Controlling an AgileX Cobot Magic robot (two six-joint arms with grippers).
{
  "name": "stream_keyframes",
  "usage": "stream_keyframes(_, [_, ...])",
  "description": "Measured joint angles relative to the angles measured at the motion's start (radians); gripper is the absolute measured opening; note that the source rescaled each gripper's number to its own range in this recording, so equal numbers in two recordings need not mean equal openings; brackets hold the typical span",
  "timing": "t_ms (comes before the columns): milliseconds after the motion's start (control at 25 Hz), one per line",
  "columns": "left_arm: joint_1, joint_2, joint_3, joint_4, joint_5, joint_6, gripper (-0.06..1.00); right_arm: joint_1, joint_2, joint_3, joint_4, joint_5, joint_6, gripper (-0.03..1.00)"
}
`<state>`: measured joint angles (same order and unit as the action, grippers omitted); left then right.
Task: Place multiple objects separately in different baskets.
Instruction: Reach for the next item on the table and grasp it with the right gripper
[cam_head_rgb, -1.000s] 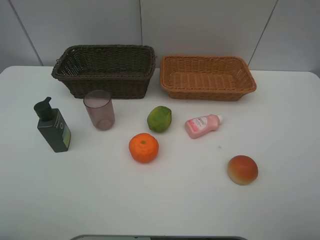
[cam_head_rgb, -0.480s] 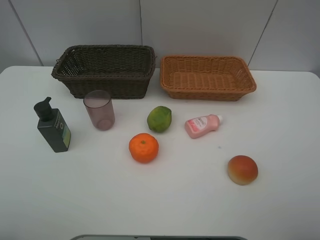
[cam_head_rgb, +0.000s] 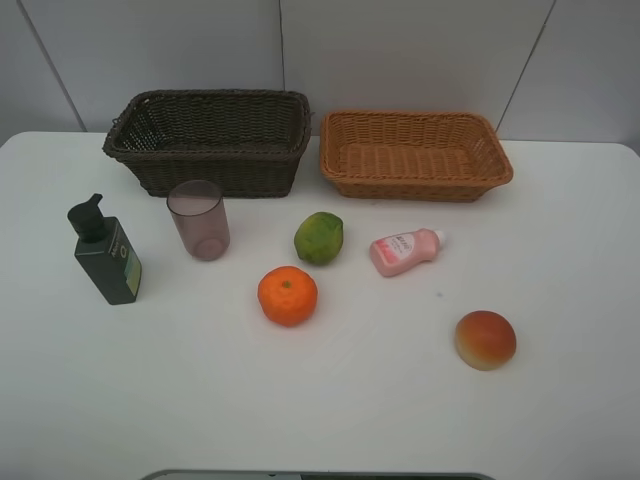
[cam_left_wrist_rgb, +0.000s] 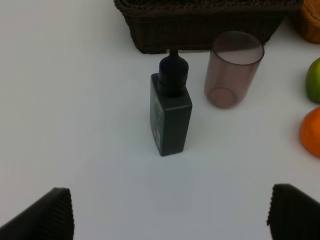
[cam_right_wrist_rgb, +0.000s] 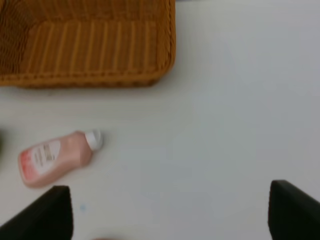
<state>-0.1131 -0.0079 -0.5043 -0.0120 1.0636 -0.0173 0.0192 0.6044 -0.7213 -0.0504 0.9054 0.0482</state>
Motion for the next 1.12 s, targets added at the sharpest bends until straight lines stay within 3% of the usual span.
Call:
stream_keyframes(160, [0.000, 0.000, 0.000, 0.000, 0.000, 0.000, 0.99, 0.022, 0.205, -0.057, 0.019, -0.136, 0.000, 0.69])
stream_keyframes(320, [0.000, 0.000, 0.000, 0.000, 0.000, 0.000, 0.99, 0.121, 0.394, -0.086, 0.027, -0.167, 0.000, 0.69])
stream_keyframes(760, [0.000, 0.000, 0.000, 0.000, 0.000, 0.000, 0.99, 0.378, 0.800, -0.230, 0.038, -0.144, 0.012, 0.69])
stream_keyframes(1120, [0.000, 0.000, 0.000, 0.000, 0.000, 0.000, 0.99, 0.561, 1.099, -0.513, 0.038, -0.043, 0.261, 0.69])
